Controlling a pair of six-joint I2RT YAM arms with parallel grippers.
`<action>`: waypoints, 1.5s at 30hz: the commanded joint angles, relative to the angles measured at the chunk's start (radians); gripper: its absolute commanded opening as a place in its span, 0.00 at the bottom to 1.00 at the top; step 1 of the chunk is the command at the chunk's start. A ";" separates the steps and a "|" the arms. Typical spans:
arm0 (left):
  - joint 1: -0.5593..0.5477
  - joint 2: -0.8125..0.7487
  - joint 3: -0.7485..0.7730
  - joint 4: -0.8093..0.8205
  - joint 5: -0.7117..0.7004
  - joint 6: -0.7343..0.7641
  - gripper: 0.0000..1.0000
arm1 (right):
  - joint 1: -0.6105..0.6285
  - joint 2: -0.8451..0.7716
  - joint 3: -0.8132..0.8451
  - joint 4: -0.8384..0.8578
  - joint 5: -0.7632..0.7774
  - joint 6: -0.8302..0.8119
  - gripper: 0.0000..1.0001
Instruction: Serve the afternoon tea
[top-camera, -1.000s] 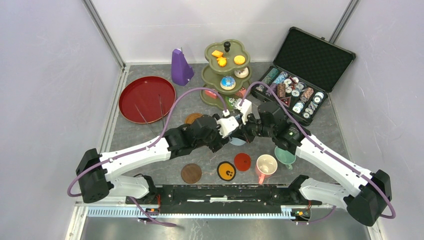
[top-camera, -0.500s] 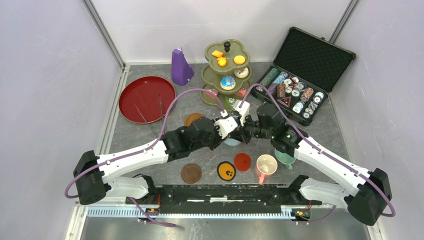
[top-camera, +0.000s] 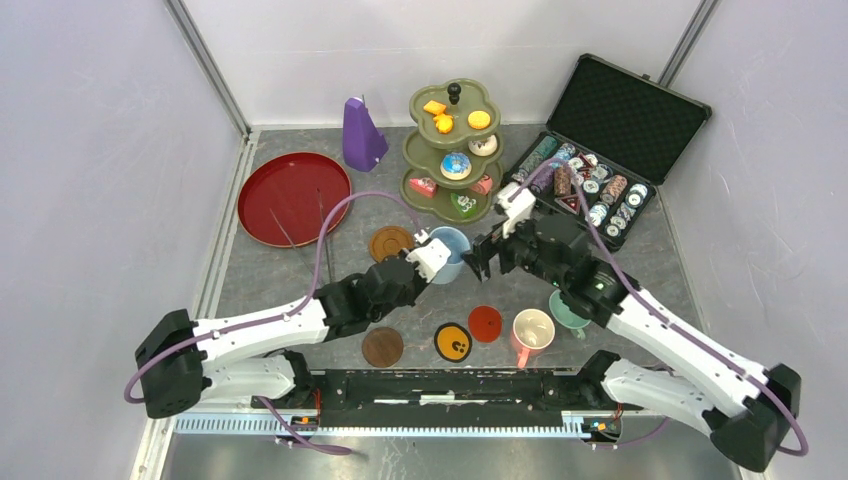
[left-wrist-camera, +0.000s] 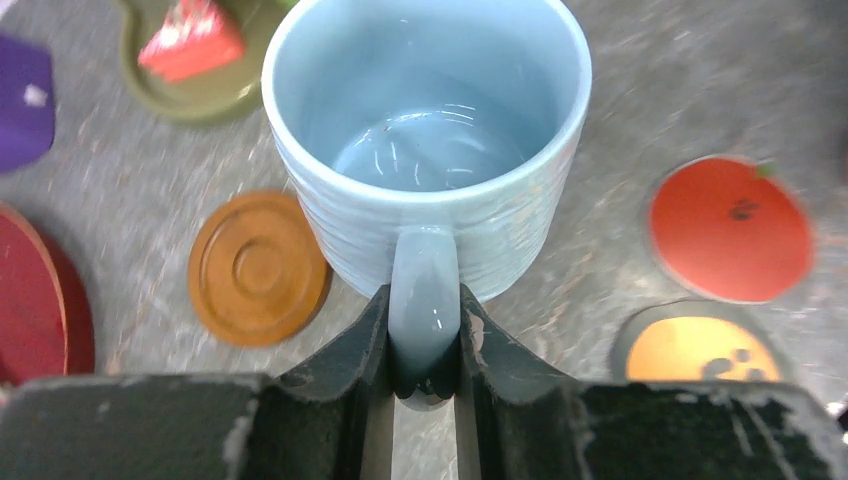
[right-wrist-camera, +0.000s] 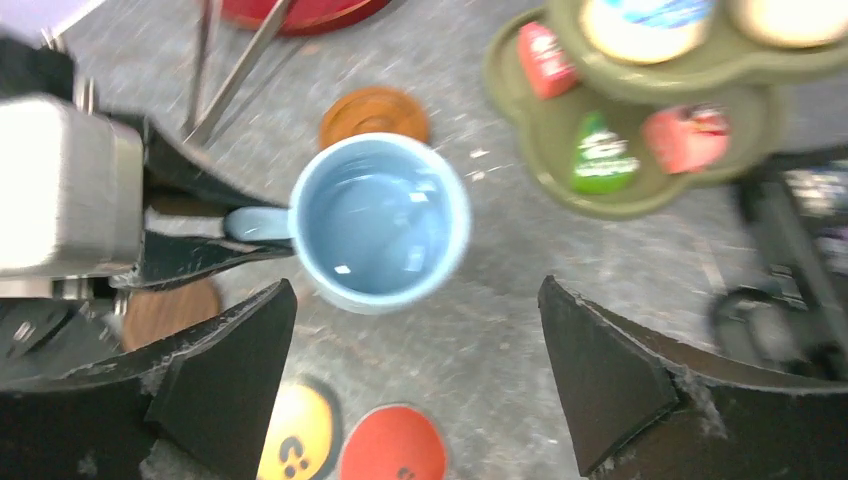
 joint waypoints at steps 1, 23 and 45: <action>0.009 -0.049 -0.075 0.292 -0.297 -0.134 0.02 | 0.000 -0.125 0.054 0.012 0.351 0.064 0.98; 0.272 0.192 -0.309 0.927 -0.432 -0.263 0.02 | -0.003 -0.257 -0.036 -0.084 0.447 0.033 0.98; 0.270 0.320 -0.385 1.059 -0.332 -0.267 0.02 | -0.003 -0.241 -0.086 -0.059 0.417 0.064 0.98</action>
